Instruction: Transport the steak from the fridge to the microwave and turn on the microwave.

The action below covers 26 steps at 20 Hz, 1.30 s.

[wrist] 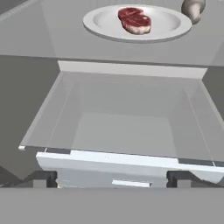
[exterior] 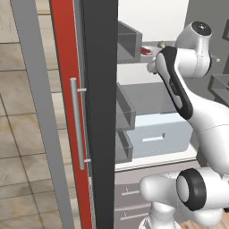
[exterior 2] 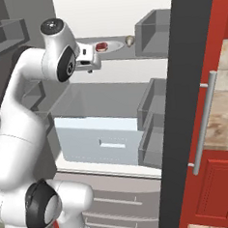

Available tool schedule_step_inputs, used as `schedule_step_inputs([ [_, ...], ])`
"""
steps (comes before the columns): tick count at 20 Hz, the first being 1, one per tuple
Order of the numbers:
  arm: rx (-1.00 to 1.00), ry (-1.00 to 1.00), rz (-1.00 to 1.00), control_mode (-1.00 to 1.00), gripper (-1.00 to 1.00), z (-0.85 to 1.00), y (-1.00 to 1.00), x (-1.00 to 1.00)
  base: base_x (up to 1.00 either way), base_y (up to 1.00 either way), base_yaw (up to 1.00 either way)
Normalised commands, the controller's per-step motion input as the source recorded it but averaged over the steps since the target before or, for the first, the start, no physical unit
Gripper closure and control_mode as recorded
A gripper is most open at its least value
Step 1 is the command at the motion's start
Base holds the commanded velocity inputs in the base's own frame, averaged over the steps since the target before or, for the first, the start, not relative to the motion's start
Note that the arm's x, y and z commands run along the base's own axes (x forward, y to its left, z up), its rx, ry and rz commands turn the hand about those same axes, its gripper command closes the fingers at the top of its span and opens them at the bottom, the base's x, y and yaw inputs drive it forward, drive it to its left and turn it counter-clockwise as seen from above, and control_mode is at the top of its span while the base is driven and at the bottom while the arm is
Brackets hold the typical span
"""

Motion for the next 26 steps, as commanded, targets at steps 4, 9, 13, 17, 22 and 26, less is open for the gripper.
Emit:
schedule_step_inputs([
  [4, 0.00, -0.22, 0.00, -1.00, -1.00, 0.09, 0.00, 0.44, 0.00, 0.00, 0.00],
  [9, 0.00, -0.11, -0.01, -1.00, -1.00, 0.13, -0.03, 0.48, 0.00, 0.00, 0.00],
  [13, 0.04, 0.00, 0.00, -1.00, -1.00, 0.55, -0.17, 0.32, 0.00, 0.00, 0.00],
  [17, 0.05, 0.00, 0.00, -1.00, -1.00, 0.57, -0.22, 0.09, 0.00, 0.00, 0.00],
  [22, 0.00, 0.00, 0.00, -1.00, -1.00, 0.08, -0.06, 0.30, 0.00, 0.00, 0.00],
  [26, -0.01, 0.00, 0.00, -1.00, -1.00, -0.03, 0.00, 0.53, 0.00, 0.00, 0.00],
])
